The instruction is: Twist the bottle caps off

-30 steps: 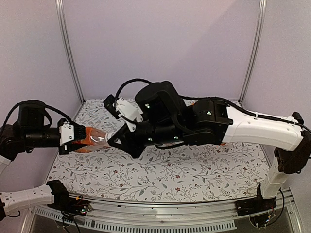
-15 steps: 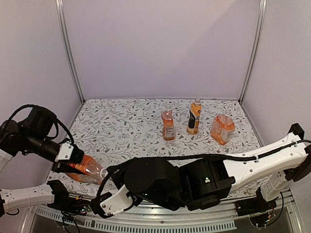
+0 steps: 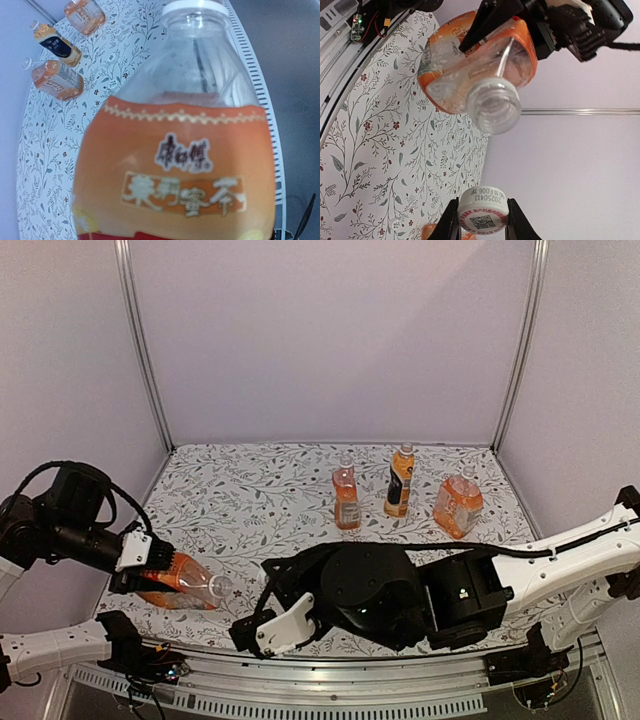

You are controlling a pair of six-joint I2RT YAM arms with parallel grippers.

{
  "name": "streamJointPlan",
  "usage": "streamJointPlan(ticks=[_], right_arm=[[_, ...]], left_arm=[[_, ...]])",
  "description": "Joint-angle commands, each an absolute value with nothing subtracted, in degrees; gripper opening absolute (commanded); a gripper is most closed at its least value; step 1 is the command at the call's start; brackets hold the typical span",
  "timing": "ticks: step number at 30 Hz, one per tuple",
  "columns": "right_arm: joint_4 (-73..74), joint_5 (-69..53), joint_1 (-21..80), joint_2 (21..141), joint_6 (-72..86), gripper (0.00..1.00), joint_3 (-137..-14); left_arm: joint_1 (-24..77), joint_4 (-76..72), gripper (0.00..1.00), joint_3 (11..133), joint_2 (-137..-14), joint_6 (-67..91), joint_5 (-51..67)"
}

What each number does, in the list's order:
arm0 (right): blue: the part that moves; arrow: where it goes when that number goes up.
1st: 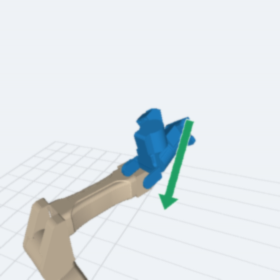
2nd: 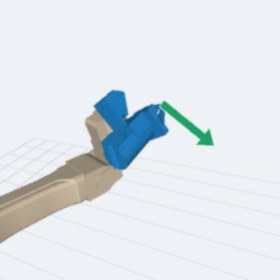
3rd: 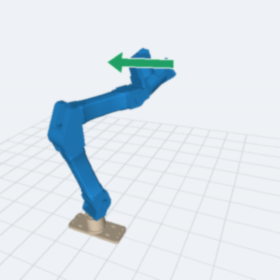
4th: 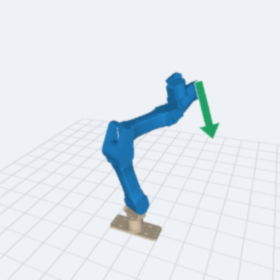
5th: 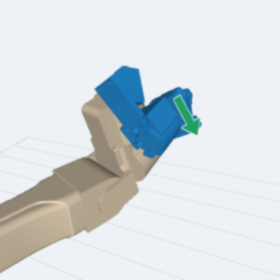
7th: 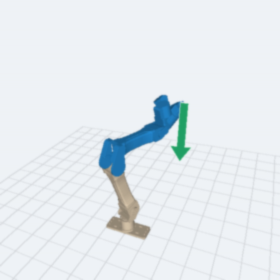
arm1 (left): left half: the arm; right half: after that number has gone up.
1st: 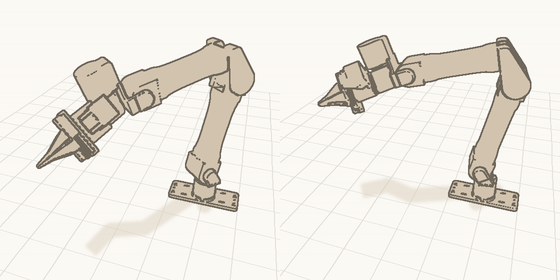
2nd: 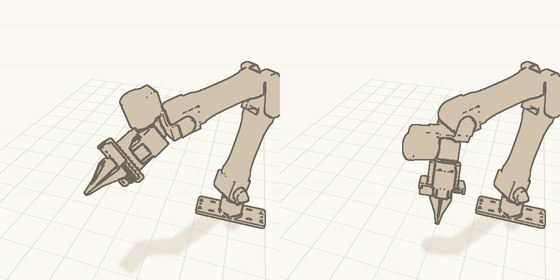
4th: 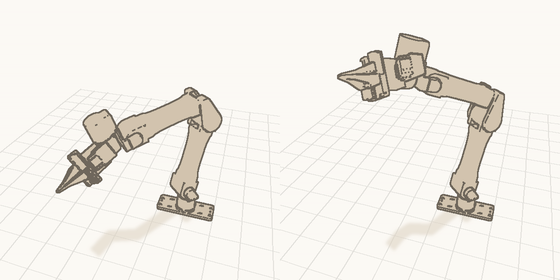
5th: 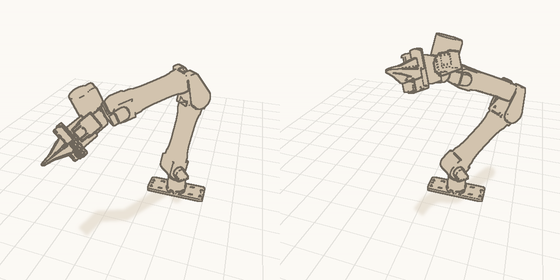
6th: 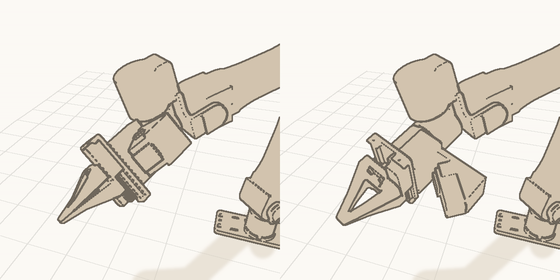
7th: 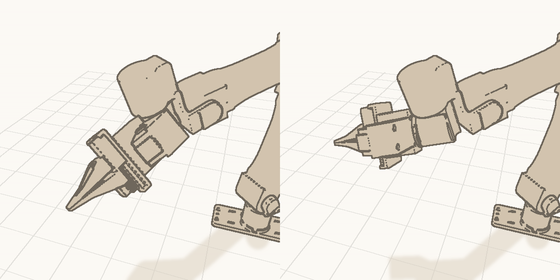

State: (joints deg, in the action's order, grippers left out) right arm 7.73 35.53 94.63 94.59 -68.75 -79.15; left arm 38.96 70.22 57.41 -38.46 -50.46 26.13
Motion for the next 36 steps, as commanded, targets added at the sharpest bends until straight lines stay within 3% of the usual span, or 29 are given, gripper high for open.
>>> streamJointPlan(ticks=[1,3,5,9,13,25,34,36], right_arm=[[1.9,37.9,92.2,85.4,-58.5,0.00,-72.5],[3.2,40.1,89.7,84.2,-51.8,0.00,-71.7],[13.9,39.3,84.1,83.9,-35.5,0.00,-73.9],[42.1,28.9,71.7,90.5,7.6,0.00,-83.4],[55.4,18.8,65.6,98.5,26.8,0.00,-86.0],[56.3,6.4,65.6,115.9,33.6,0.00,-87.9],[55.0,4.4,65.9,122.2,33.5,0.17,-90.9],[54.9,3.8,66.0,123.0,33.5,0.25,-91.6]], left_arm=[[39.4,64.1,0.24,55.0,-37.3,-46.7,22.2],[39.4,60.5,0.24,53.8,-36.8,-43.1,20.8],[39.4,54.2,0.24,52.1,-35.6,-36.7,18.0],[39.2,41.4,0.25,48.5,-32.2,-22.9,11.0],[36.5,33.7,0.25,45.8,-29.7,-10.3,9.5],[25.2,16.9,0.25,27.7,-18.1,7.5,23.7],[19.9,10.8,0.25,21.6,-13.4,10.3,33.6],[19.3,10.4,0.25,21.1,-12.8,10.5,34.0]])
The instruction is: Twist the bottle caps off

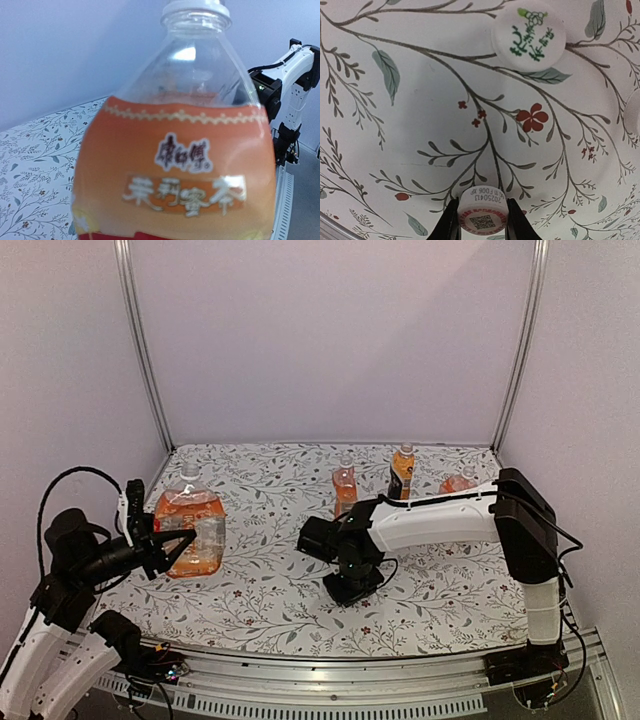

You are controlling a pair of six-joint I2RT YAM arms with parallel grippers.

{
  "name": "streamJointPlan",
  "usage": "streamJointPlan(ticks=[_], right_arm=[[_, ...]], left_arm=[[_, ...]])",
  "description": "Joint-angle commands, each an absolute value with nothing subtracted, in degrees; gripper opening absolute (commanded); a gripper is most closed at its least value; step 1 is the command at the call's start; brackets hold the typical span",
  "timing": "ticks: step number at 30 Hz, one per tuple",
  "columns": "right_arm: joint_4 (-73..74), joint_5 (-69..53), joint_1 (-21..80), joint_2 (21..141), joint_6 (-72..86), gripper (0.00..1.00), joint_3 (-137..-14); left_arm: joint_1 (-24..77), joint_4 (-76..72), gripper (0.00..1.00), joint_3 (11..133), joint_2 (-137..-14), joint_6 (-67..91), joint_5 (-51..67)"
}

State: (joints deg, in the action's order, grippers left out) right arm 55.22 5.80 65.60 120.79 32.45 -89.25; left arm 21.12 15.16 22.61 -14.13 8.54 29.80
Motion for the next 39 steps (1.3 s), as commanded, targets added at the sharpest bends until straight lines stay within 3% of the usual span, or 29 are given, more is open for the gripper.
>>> streamJointPlan(ticks=[1,6,8,13,17,20,29,35,39], right_arm=[[55.0,3.7,66.1,123.2,33.6,0.34,-91.9],[57.4,3.2,66.9,122.8,33.2,0.71,-94.6],[58.7,3.5,67.8,121.8,31.9,0.77,-97.1],[55.1,4.6,71.3,113.4,19.0,0.77,-102.7],[36.2,-7.6,72.0,101.0,7.3,0.75,-98.5],[20.8,-13.7,72.1,95.2,4.1,0.80,-96.5],[16.9,-16.8,73.2,108.8,8.1,0.99,-117.6],[17.4,-16.5,73.7,113.7,9.7,0.92,-120.1],[17.5,-18.1,73.7,115.8,11.0,0.78,-120.3]], left_arm=[[19.1,10.3,0.25,21.1,-12.7,10.5,34.2],[19.0,9.7,0.25,20.7,-12.6,10.7,36.2],[18.9,9.3,0.25,20.4,-12.4,10.7,36.6],[18.7,7.5,0.25,19.7,-11.9,11.5,41.6],[18.6,3.5,0.26,18.4,-12.0,13.7,49.2],[18.7,1.9,0.26,17.6,-11.9,14.4,52.1],[18.7,1.0,0.27,16.9,-12.1,14.9,55.7],[18.7,-1.1,0.27,16.7,-12.0,14.9,55.8],[18.6,-1.2,0.27,16.7,-12.0,14.8,55.7]])
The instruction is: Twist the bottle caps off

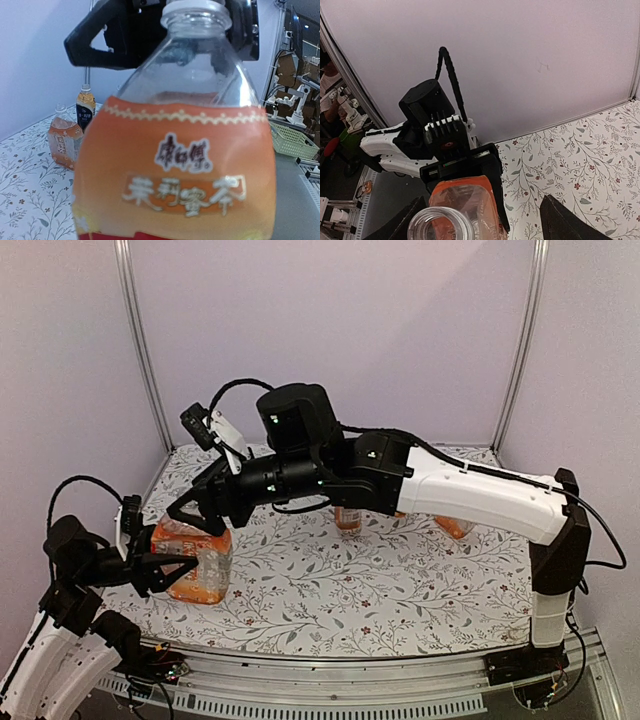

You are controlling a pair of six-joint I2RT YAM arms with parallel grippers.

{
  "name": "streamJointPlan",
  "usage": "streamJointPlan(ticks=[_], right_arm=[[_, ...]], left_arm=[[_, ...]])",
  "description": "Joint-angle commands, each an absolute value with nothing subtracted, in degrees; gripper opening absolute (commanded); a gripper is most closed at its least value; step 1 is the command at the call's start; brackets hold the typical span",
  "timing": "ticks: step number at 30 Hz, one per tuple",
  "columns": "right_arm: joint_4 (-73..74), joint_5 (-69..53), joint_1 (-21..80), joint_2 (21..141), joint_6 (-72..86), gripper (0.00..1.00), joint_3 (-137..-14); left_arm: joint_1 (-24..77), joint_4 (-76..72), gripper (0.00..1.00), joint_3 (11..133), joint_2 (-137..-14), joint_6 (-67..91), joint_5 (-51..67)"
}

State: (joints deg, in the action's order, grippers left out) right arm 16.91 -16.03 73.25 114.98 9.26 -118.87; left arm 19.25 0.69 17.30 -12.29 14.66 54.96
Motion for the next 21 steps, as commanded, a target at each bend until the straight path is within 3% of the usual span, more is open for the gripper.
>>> streamJointPlan(ticks=[1,5,10,12,15,16,21], right_arm=[[17.6,-18.3,73.7,116.1,11.3,0.74,-120.4],[17.7,-20.0,73.6,117.6,12.5,0.50,-120.4],[17.8,-21.9,73.7,118.0,13.3,0.01,-120.1],[17.9,-21.5,73.6,117.2,13.3,0.00,-119.4],[18.6,-17.3,73.2,115.4,13.5,0.00,-117.7],[19.0,-14.5,73.0,114.6,13.7,0.00,-116.9],[21.6,14.3,72.5,110.2,15.1,0.00,-112.5]], left_arm=[[18.7,-1.1,0.27,16.6,-12.0,14.8,55.7],[18.6,-1.1,0.27,16.7,-11.9,14.8,55.6],[18.6,-0.9,0.26,16.8,-11.8,14.7,55.0],[18.7,-0.6,0.35,16.9,-11.7,14.6,54.4],[18.7,1.6,0.88,17.2,-11.4,13.7,50.6],[18.7,2.8,0.98,17.4,-11.4,13.1,48.3],[18.5,7.3,1.00,18.1,-11.0,10.2,24.3]])
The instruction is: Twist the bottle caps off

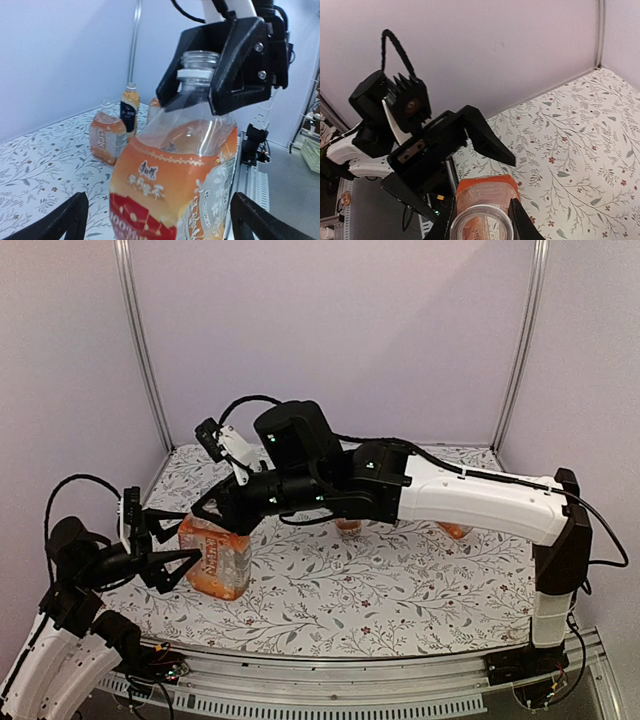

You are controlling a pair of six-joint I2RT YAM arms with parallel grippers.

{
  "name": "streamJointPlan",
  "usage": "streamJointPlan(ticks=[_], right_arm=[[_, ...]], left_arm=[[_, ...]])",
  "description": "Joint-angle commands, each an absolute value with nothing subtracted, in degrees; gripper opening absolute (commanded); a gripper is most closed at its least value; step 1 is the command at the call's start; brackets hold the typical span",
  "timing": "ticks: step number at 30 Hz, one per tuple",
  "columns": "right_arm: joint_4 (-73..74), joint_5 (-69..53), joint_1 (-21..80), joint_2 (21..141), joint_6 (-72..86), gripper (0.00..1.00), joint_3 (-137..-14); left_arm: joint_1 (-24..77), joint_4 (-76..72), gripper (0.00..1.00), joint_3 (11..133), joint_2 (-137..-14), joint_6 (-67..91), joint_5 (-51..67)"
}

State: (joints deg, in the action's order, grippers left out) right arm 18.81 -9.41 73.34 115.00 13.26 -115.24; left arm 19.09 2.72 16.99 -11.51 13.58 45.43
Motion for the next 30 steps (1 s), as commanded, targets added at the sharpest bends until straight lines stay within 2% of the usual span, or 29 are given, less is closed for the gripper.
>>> streamJointPlan(ticks=[1,4,7,21,28,29,30], right_arm=[[21.8,21.0,72.5,110.1,15.1,0.00,-111.9],[19.2,38.1,72.3,111.7,13.5,0.00,-110.4],[15.3,46.0,70.8,115.6,11.6,0.00,-110.2],[10.6,43.6,64.8,131.0,18.5,0.00,-112.6],[10.7,41.5,64.1,131.6,21.8,0.00,-109.4],[10.7,41.4,64.1,131.4,22.1,0.06,-109.1],[10.7,41.3,64.2,131.0,22.1,0.20,-108.9]], left_arm=[[18.5,8.1,1.00,18.5,-11.0,9.5,18.6],[18.0,9.7,1.00,18.7,-10.7,7.2,8.2],[17.6,10.5,1.00,18.7,-10.9,6.3,6.0],[17.2,10.1,1.00,18.0,-11.0,6.4,9.3],[17.1,9.8,0.99,17.8,-11.0,6.6,10.9],[17.1,9.7,1.00,17.8,-11.1,6.6,11.1],[17.1,9.6,1.00,17.8,-11.1,6.6,11.5]])
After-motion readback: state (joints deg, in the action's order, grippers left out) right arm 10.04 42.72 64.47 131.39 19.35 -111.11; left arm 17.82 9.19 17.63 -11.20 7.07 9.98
